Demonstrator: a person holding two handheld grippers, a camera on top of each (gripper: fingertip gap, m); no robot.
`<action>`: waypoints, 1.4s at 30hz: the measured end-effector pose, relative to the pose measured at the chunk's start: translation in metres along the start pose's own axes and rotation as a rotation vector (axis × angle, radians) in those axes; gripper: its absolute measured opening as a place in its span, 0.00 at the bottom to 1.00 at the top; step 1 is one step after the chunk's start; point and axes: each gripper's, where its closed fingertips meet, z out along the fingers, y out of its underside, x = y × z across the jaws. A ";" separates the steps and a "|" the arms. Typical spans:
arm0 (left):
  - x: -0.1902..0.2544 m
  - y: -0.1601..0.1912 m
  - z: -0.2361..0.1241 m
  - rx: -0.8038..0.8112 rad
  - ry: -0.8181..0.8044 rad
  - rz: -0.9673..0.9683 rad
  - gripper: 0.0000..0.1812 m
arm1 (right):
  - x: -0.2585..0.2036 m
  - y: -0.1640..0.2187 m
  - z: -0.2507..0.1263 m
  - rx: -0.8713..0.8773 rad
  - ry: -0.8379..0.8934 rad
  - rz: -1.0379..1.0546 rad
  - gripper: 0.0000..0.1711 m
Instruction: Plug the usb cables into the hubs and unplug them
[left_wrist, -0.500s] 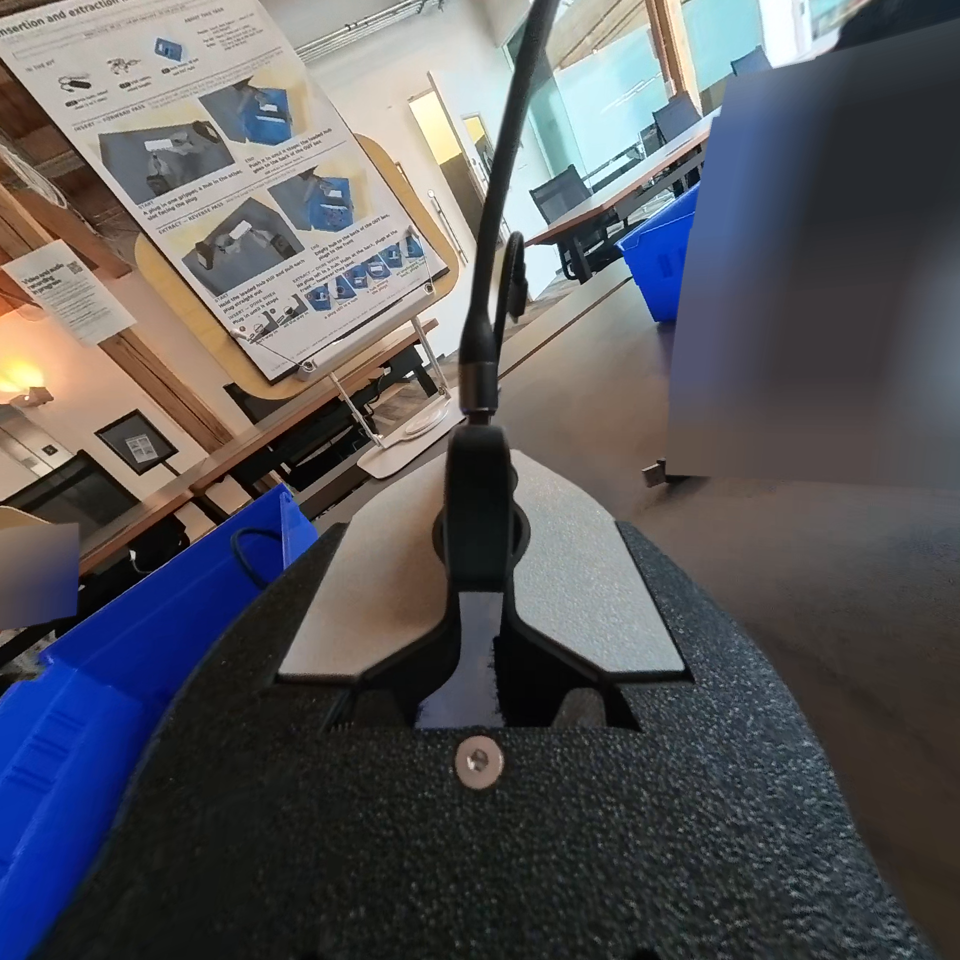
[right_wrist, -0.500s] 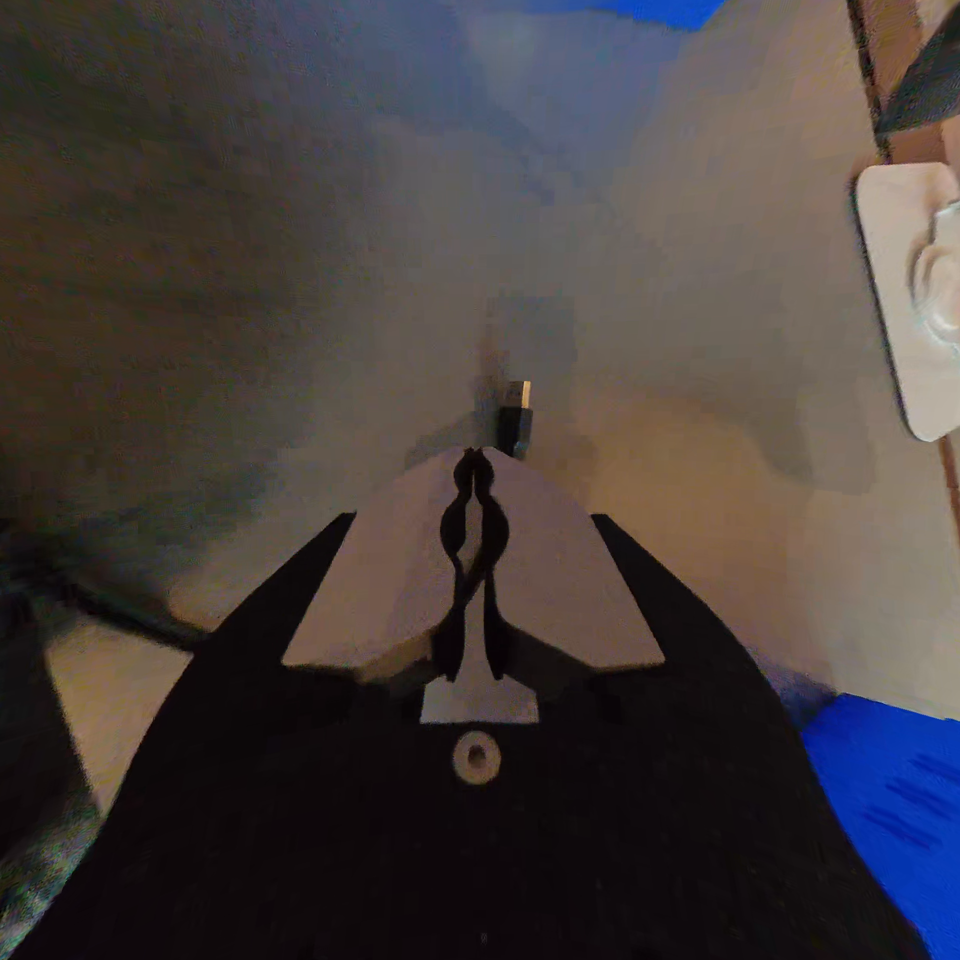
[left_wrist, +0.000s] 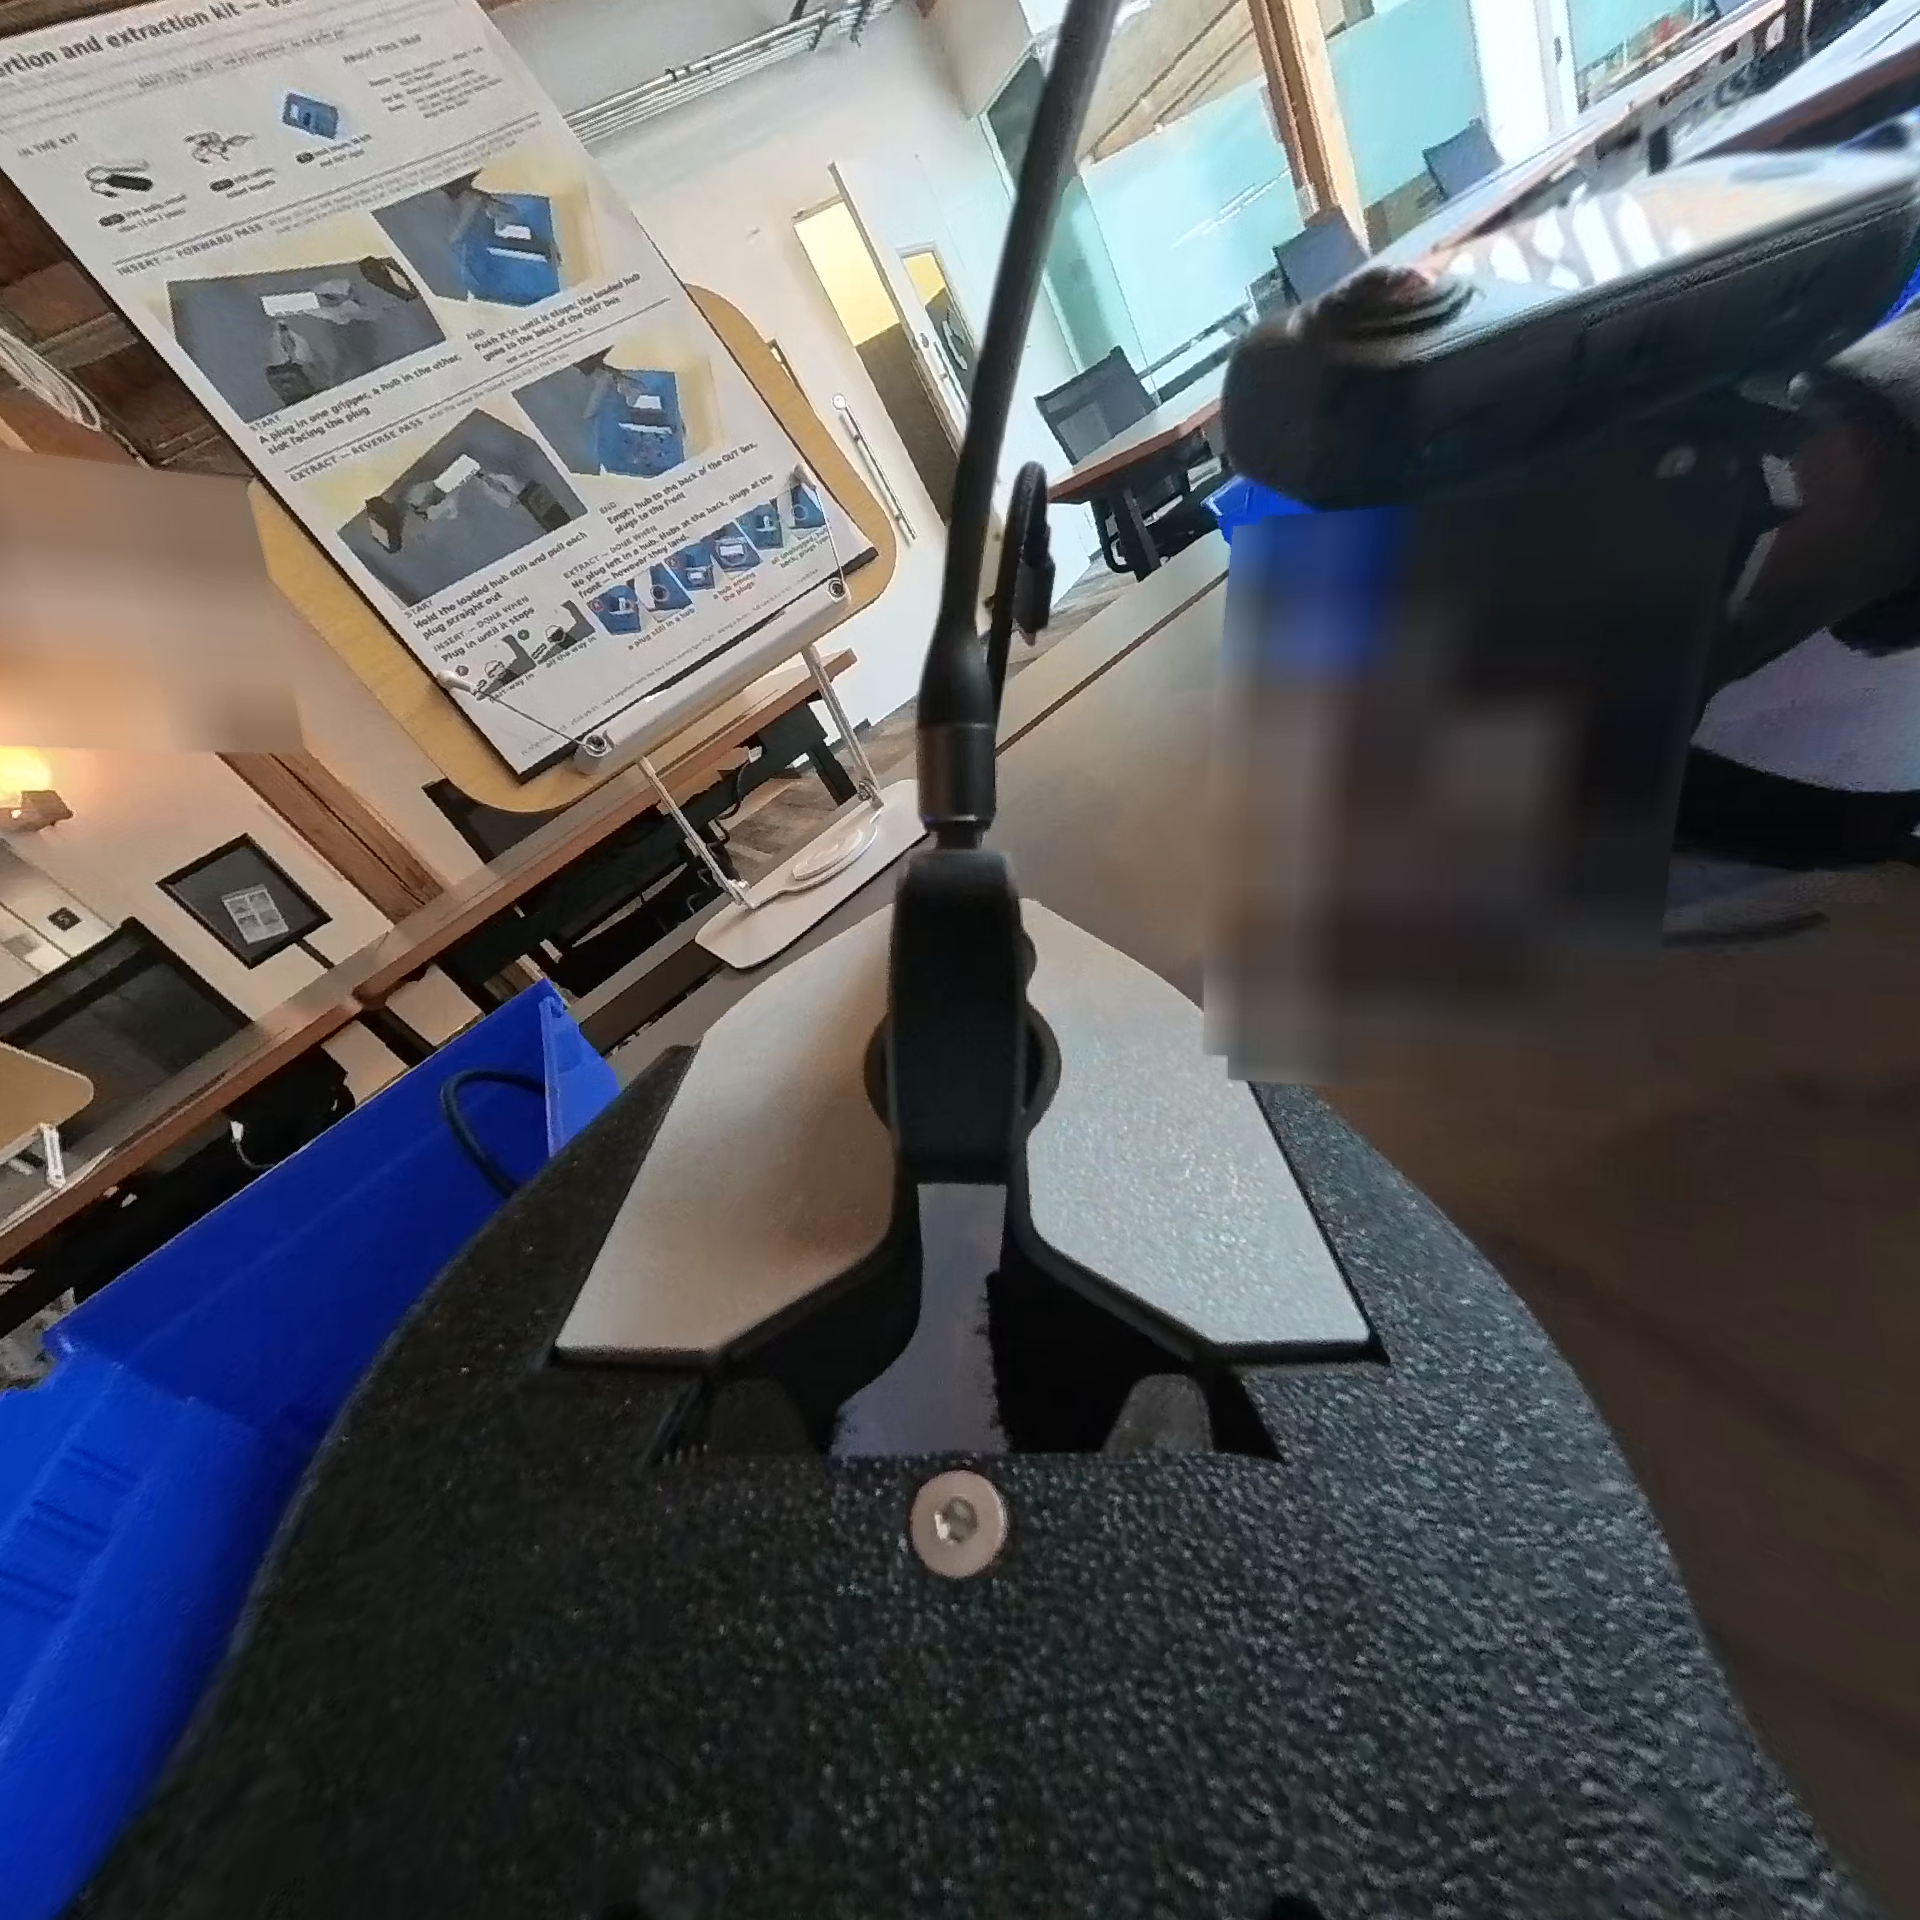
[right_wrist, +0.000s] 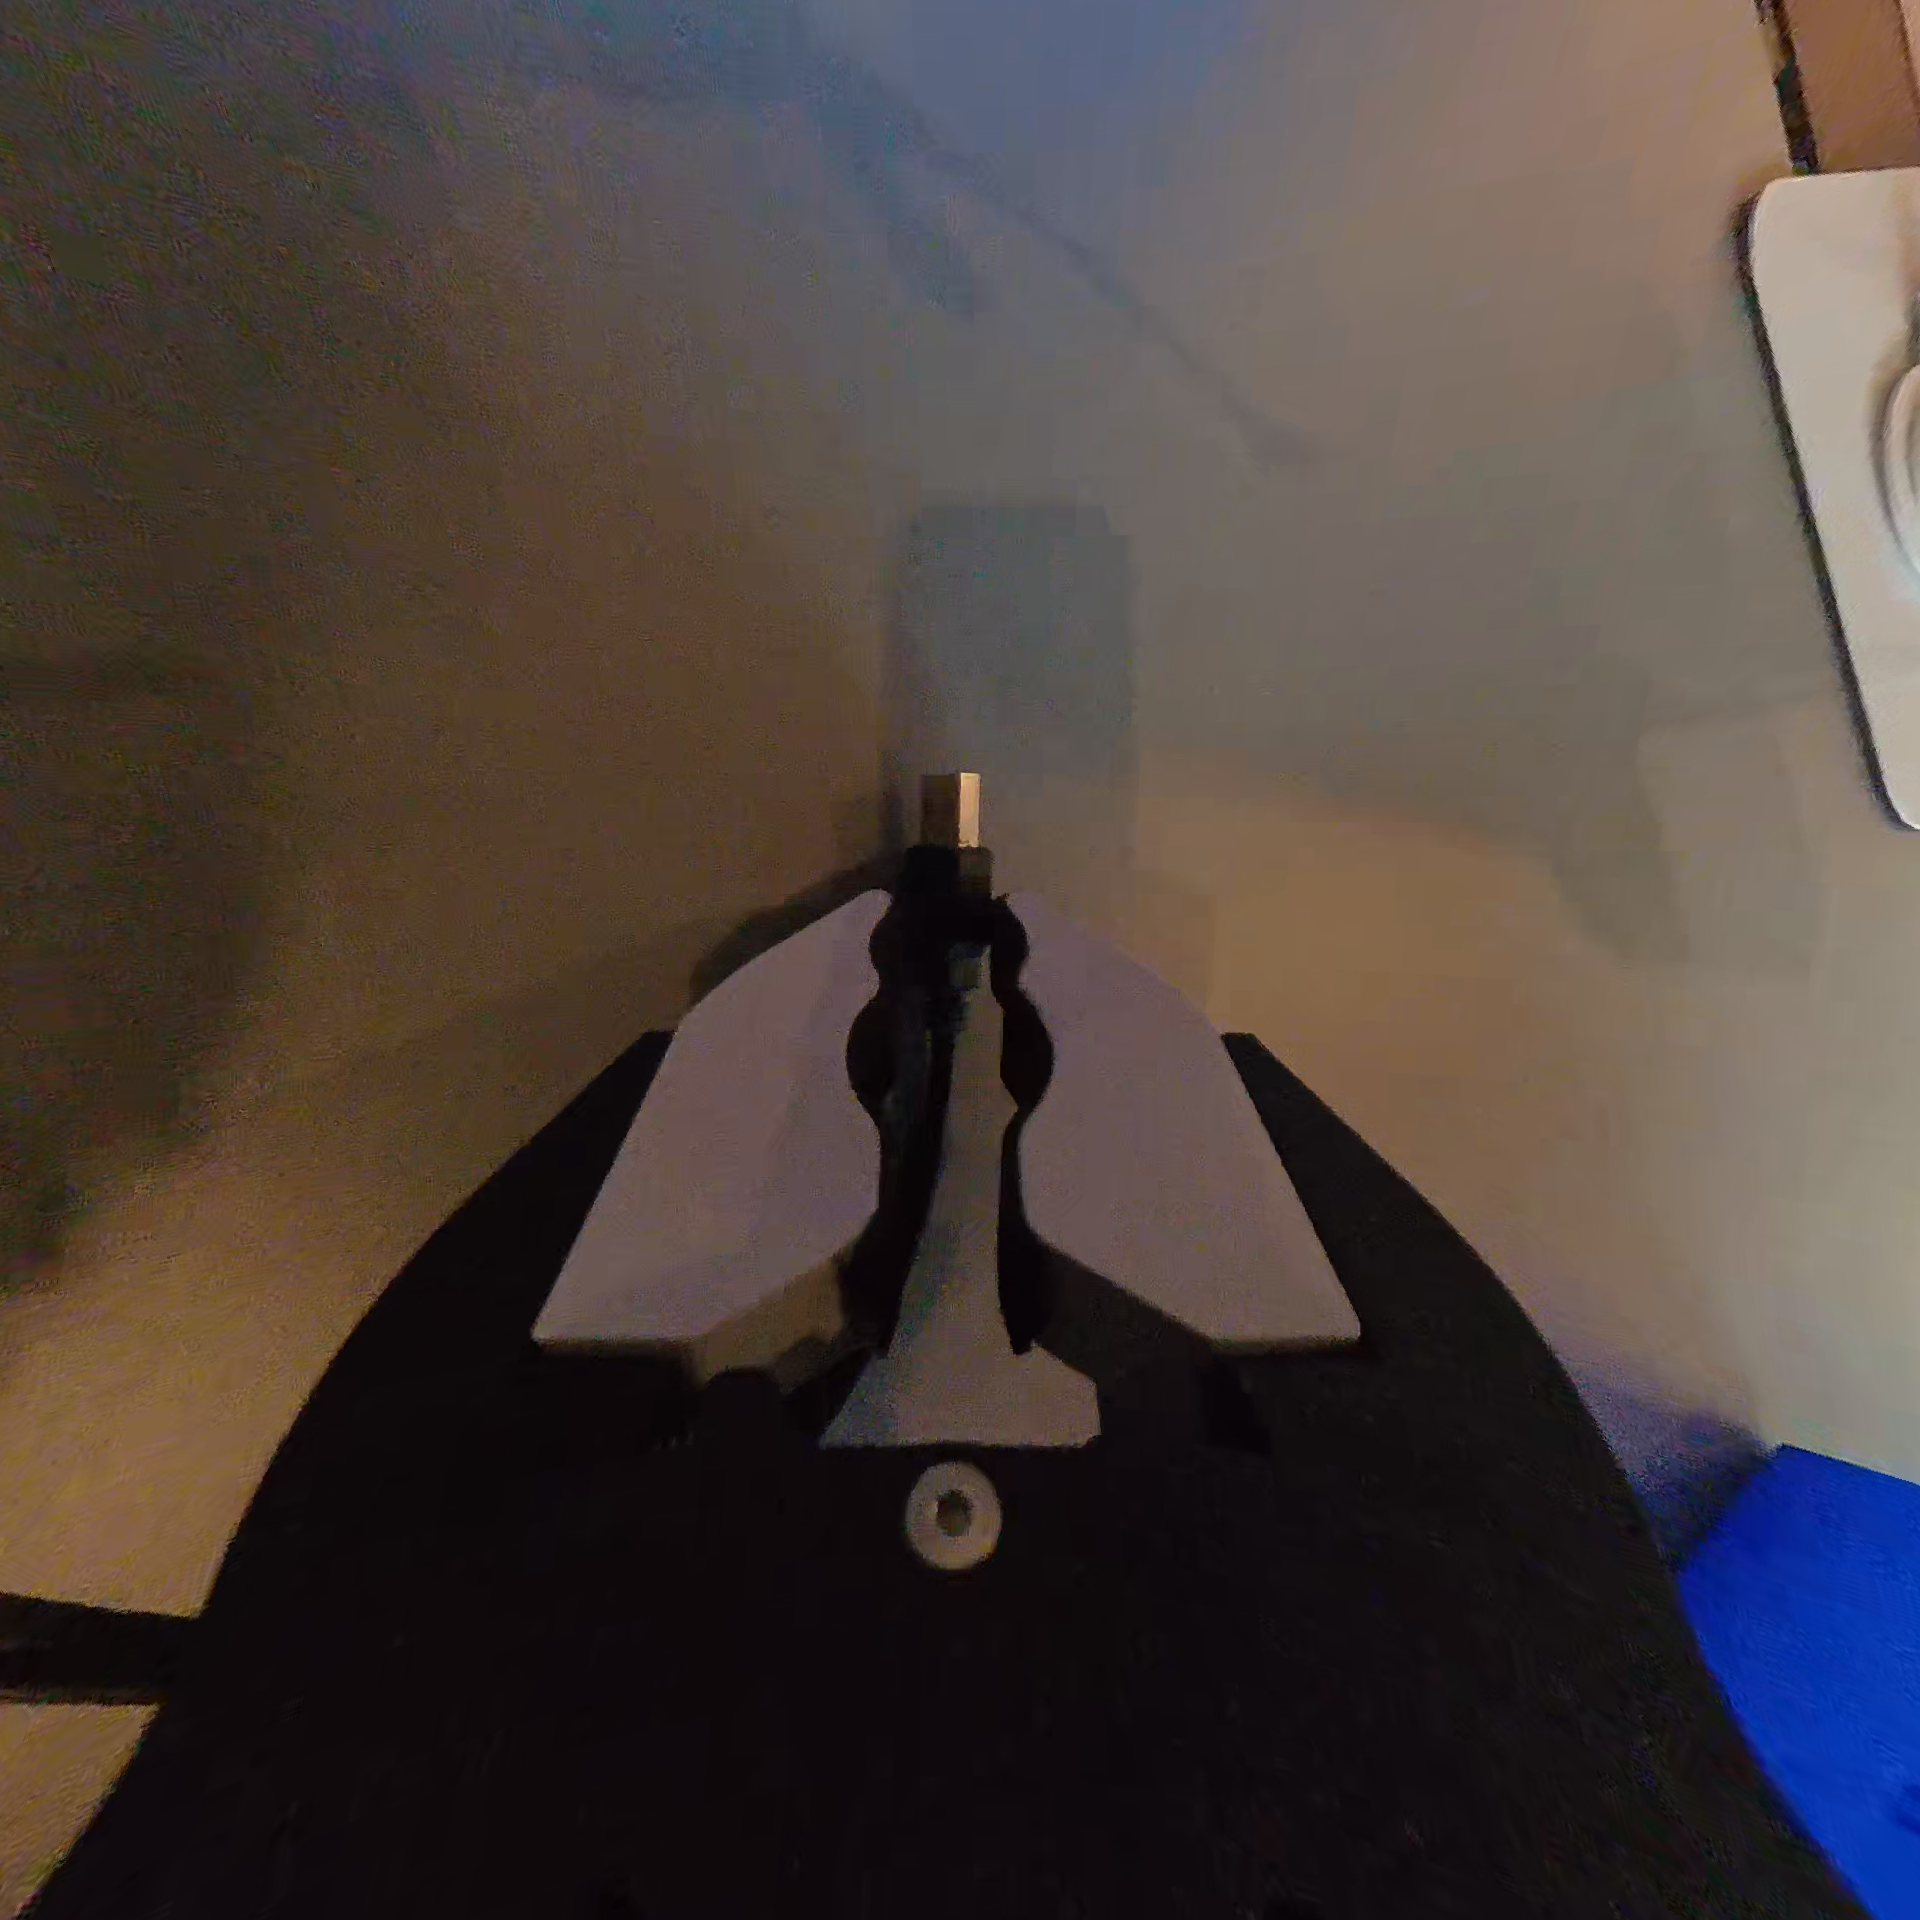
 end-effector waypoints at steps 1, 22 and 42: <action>0.000 0.000 0.000 -0.002 0.001 0.000 0.07 | 0.000 -0.001 0.001 0.014 -0.017 0.011 0.08; 0.016 -0.013 0.003 -0.024 -0.083 0.354 0.07 | 0.006 -0.080 -0.134 0.734 0.176 -0.406 0.04; 0.027 -0.027 0.002 -0.040 -0.066 0.383 0.07 | -0.041 -0.114 -0.129 0.676 0.267 -0.749 0.04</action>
